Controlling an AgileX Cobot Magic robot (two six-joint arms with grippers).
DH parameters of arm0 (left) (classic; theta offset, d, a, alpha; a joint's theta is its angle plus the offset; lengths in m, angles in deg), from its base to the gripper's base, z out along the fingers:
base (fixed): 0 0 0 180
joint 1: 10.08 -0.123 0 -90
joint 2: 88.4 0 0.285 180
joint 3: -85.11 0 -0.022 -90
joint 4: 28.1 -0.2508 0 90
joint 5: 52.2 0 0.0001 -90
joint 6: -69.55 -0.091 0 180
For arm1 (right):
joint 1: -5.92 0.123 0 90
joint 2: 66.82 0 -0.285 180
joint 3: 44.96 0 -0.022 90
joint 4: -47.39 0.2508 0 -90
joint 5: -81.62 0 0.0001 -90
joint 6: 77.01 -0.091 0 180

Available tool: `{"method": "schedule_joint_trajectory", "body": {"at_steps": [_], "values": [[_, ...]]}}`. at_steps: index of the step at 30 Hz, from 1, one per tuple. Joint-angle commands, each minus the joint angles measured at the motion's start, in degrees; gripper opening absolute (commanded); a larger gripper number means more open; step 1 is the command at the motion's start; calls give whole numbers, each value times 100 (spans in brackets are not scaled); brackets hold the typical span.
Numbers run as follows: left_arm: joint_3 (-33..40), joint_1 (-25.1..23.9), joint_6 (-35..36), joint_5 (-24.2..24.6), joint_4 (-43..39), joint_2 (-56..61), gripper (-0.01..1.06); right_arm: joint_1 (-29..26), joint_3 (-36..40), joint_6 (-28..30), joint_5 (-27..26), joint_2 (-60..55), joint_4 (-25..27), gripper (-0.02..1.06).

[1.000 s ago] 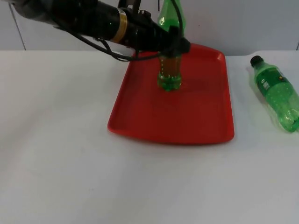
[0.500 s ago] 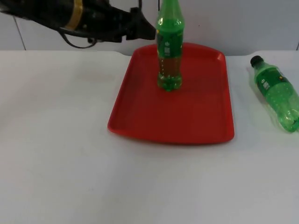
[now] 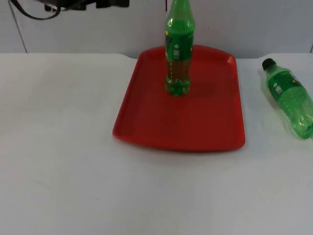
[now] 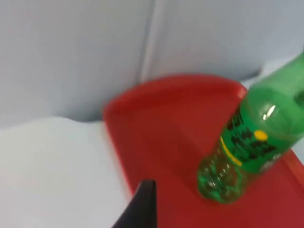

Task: Place the bottle upright on the tray.

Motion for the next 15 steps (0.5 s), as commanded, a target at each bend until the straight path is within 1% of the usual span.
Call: {"method": "schedule_joint_trajectory", "body": {"at_steps": [1, 4, 5, 8, 9, 10, 13, 15], "values": [[191, -16, -18, 271, -2, 385, 90, -32, 2, 13, -32, 18, 25, 105], [734, -16, -90, 1063, -2, 1213, 90, -32, 2, 13, -32, 18, 25, 105], [734, -16, -90, 1063, -2, 1213, 90, -32, 2, 13, -32, 18, 25, 105], [1217, -16, -386, 1920, -2, 1908, 90, -32, 2, 13, -32, 18, 25, 105], [1386, -16, -497, 2286, -2, 2151, 90, -32, 2, 13, -32, 18, 25, 105], [1386, -16, -497, 2286, -2, 2151, 90, -32, 2, 13, -32, 18, 25, 105], [1871, -16, -622, 3182, -2, 2838, 90, -32, 2, 13, -32, 18, 25, 105], [2230, -16, -782, 3658, -2, 3266, 90, -32, 2, 13, -32, 18, 25, 105]]}}
